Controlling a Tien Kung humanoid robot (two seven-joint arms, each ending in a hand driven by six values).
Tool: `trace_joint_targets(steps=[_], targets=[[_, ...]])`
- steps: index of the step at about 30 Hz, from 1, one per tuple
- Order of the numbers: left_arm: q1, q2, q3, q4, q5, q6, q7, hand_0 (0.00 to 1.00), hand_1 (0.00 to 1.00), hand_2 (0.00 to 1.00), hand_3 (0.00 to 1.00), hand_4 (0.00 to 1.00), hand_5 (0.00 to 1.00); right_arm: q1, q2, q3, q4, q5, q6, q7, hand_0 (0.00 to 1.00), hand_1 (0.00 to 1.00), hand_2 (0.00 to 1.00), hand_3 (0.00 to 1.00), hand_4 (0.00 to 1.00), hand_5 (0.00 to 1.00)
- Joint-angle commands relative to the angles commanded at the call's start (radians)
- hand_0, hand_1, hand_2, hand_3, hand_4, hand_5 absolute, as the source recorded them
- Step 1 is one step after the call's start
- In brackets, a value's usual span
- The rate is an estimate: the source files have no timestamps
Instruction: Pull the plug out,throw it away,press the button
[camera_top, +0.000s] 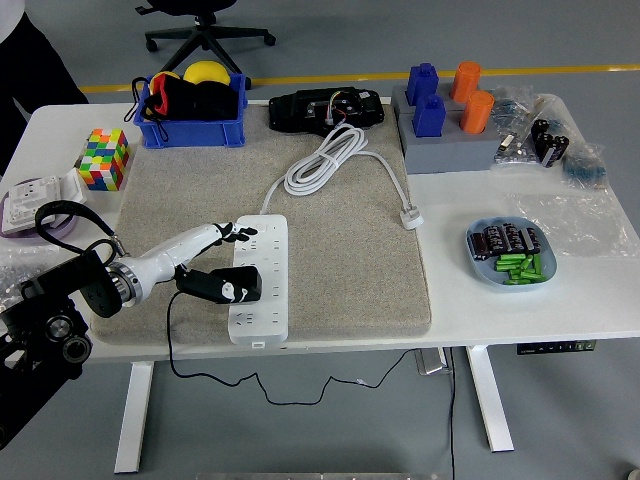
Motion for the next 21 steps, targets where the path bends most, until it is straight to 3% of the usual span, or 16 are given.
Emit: trace_joint_targets(steps=[1, 7, 8, 13, 14, 19, 20, 21], targets=[[0.000, -0.001, 0.001, 0.002, 0.001, 0.002, 0.000, 0.872, 0.852, 0.823, 0.889, 0.918, 0.002, 0.000, 0.000, 0.000, 0.000, 0.000, 0.000, 0.000, 0.705, 0.678, 0.662, 0.617, 0.712, 0.491], [0.004, -0.006, 0.016, 0.019, 0.006, 0.004, 0.005, 0.872, 0.852, 0.823, 0.889, 0.918, 0.002, 0.001, 0.001, -0.004, 0.000, 0.002, 0.001, 0.002, 0.705, 0.678, 0.662, 0.617, 0.712, 0.491], [0.004, -0.006, 0.018, 0.021, 0.007, 0.006, 0.004, 0.809, 0.804, 0.760, 0.856, 0.875, 0.002, 0.001, 0.001, -0.004, 0.000, 0.003, 0.001, 0.002, 0.705, 0.678, 0.662, 0.618, 0.712, 0.490], [0.004, -0.008, 0.021, 0.030, 0.020, 0.024, 0.004, 0.809, 0.804, 0.760, 0.856, 0.875, 0.002, 0.000, 0.002, -0.003, 0.000, 0.001, 0.000, 0.001, 0.705, 0.678, 0.662, 0.618, 0.712, 0.490], [0.004, -0.008, 0.021, 0.031, 0.032, 0.027, 0.009, 0.644, 0.709, 0.666, 0.753, 0.807, 0.002, -0.001, 0.002, -0.003, 0.000, 0.001, 0.000, 0.000, 0.706, 0.678, 0.663, 0.617, 0.711, 0.490], [0.004, -0.009, 0.021, 0.040, 0.031, 0.037, 0.012, 0.644, 0.709, 0.666, 0.753, 0.807, 0.002, -0.001, 0.001, -0.005, 0.000, 0.002, 0.000, 0.002, 0.706, 0.678, 0.663, 0.617, 0.711, 0.490], [0.003, -0.009, 0.022, 0.041, 0.029, 0.037, 0.013, 0.553, 0.631, 0.543, 0.626, 0.776, 0.002, 0.000, 0.001, -0.005, 0.000, 0.001, 0.000, 0.001, 0.703, 0.678, 0.662, 0.617, 0.711, 0.489], [0.003, -0.009, 0.025, 0.043, 0.025, 0.037, 0.014, 0.553, 0.631, 0.543, 0.626, 0.776, 0.002, 0.000, 0.001, -0.005, 0.000, 0.003, 0.000, 0.002, 0.703, 0.678, 0.662, 0.617, 0.711, 0.489]])
